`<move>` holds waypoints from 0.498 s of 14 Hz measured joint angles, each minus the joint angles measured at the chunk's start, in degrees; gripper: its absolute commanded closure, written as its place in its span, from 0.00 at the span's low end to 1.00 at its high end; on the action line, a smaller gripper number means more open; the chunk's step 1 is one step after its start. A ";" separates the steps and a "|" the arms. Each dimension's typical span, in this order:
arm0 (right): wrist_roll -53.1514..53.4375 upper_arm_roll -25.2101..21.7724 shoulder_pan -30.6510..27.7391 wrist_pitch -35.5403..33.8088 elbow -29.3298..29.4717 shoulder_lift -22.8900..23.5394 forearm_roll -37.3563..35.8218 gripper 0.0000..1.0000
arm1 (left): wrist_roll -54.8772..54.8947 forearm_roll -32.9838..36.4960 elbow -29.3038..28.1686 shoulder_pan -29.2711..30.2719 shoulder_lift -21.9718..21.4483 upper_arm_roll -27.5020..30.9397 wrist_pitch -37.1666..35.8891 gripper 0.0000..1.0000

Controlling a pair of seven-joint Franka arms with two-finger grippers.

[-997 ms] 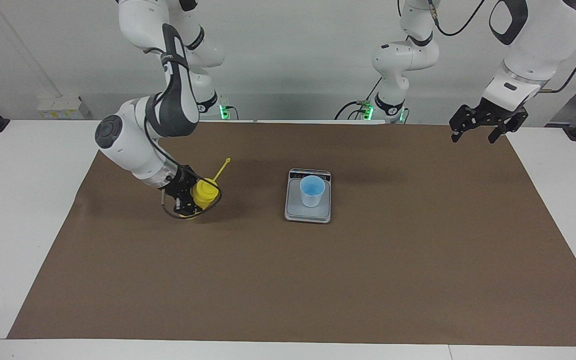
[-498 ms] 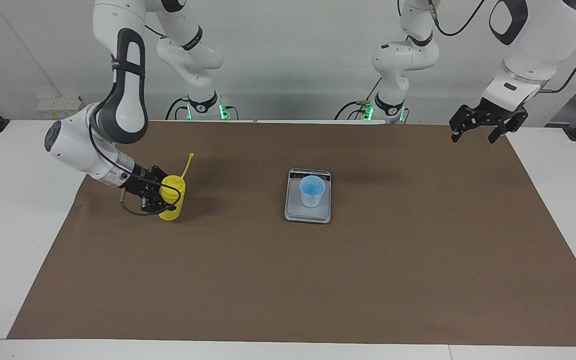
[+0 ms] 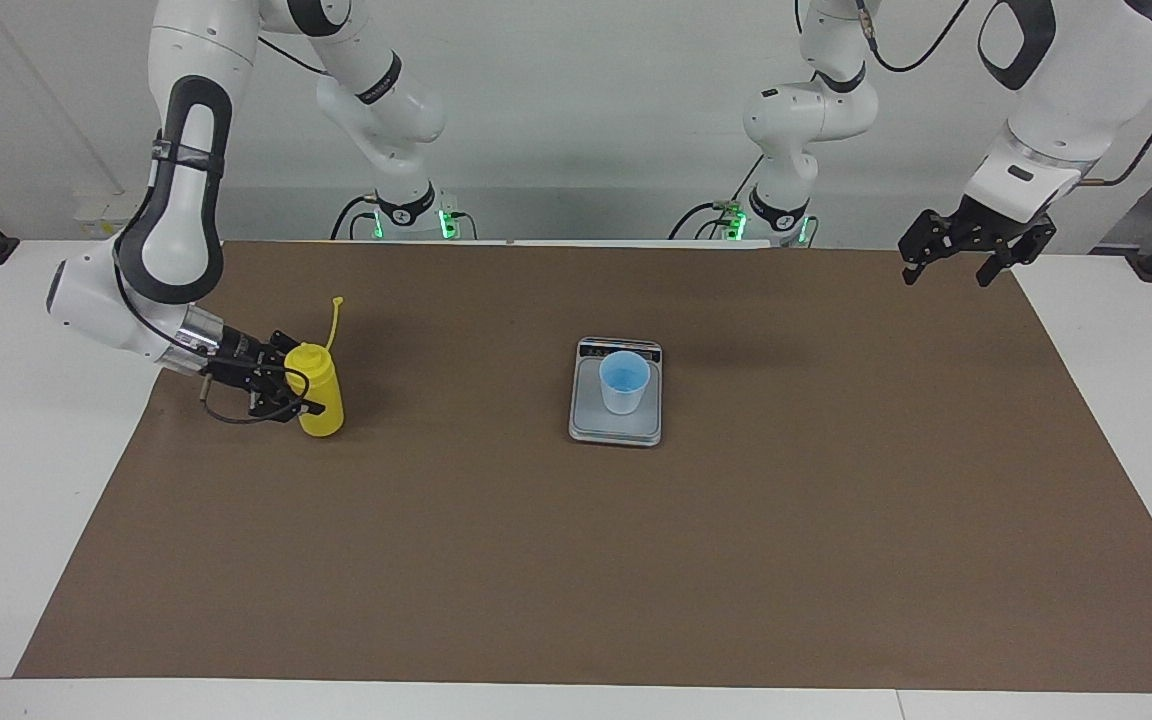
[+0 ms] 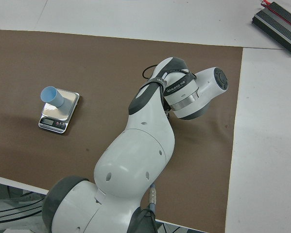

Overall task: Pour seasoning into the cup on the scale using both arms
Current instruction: 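Set the yellow bottle down and release it with the right gripper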

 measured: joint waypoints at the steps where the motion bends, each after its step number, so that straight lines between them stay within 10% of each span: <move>1: 0.00 0.03 0.04 0.14 0.13 0.00 0.39 0.00 | 0.00 0.00 0.00 0.00 0.00 0.00 0.00 0.00; 7: -0.08 0.01 0.08 1.53 1.71 -2.91 -0.66 0.00 | 0.00 0.00 0.00 0.00 0.00 0.00 0.00 0.00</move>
